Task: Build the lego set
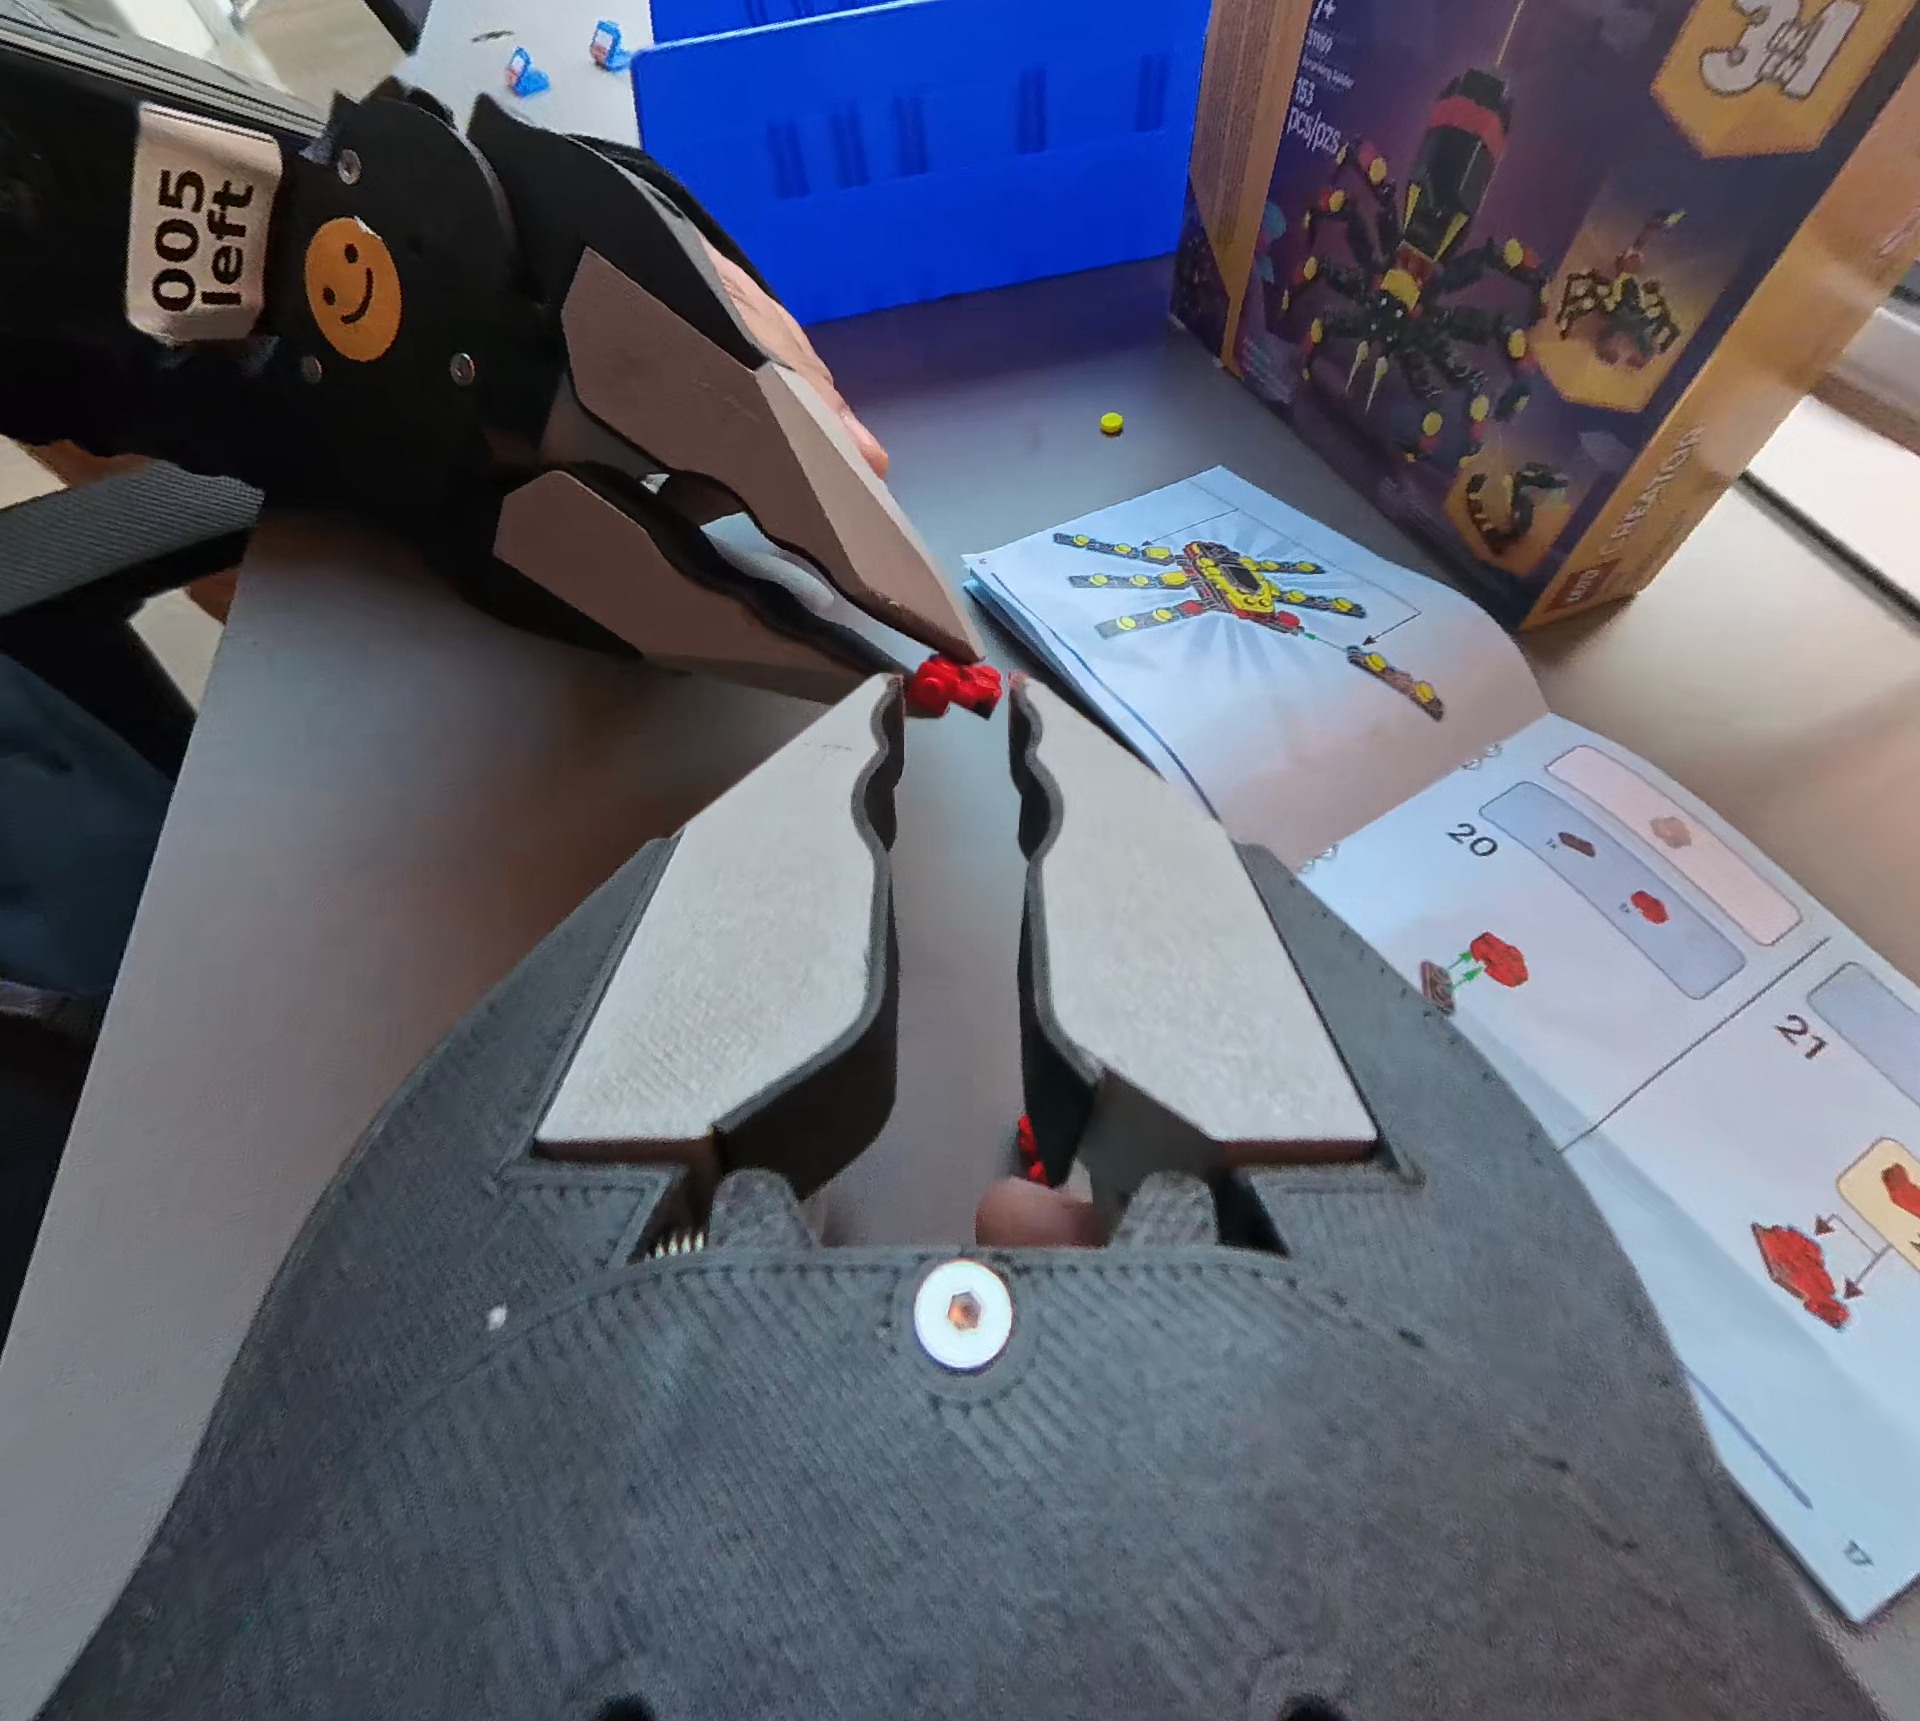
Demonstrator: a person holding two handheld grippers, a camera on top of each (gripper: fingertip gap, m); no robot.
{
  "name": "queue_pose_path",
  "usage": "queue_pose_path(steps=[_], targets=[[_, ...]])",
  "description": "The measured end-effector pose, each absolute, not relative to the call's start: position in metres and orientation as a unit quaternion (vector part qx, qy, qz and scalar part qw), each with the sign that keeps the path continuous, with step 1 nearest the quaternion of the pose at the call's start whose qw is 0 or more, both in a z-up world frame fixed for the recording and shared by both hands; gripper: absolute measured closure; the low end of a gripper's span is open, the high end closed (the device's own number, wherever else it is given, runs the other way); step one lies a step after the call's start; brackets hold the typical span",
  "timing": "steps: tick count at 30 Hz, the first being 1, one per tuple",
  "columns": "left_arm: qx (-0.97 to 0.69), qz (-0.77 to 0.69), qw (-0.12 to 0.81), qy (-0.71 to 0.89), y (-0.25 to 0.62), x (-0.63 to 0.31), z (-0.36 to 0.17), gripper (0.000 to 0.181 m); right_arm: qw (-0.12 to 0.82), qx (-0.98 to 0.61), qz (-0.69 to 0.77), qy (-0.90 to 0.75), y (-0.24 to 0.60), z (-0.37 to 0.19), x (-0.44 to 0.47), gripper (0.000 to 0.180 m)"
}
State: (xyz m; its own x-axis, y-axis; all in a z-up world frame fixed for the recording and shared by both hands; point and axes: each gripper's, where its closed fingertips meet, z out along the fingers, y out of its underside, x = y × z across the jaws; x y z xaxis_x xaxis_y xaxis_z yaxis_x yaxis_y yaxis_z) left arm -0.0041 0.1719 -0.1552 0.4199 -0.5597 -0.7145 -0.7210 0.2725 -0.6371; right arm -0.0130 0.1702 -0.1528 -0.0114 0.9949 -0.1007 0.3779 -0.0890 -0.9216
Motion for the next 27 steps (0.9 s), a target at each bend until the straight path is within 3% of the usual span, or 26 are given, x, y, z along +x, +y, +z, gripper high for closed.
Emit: queue_pose_path(steps=[8, 13, 27], targets=[[-0.57, 0.11, 0.598, 0.552, 0.17, -0.002, -0.156, 0.176, 0.32, -0.608, 0.478, -0.548, 0.167, -0.155, -0.01, 0.165], [-0.557, 0.105, 0.615, 0.548, 0.167, 0.002, -0.148, 0.176, 0.309, -0.599, 0.508, -0.537, 0.165, -0.149, -0.004, 0.175], [-0.569, 0.103, 0.602, 0.55, 0.17, -0.002, -0.157, 0.176, 0.307, -0.605, 0.487, -0.55, 0.166, -0.154, -0.001, 0.163]])
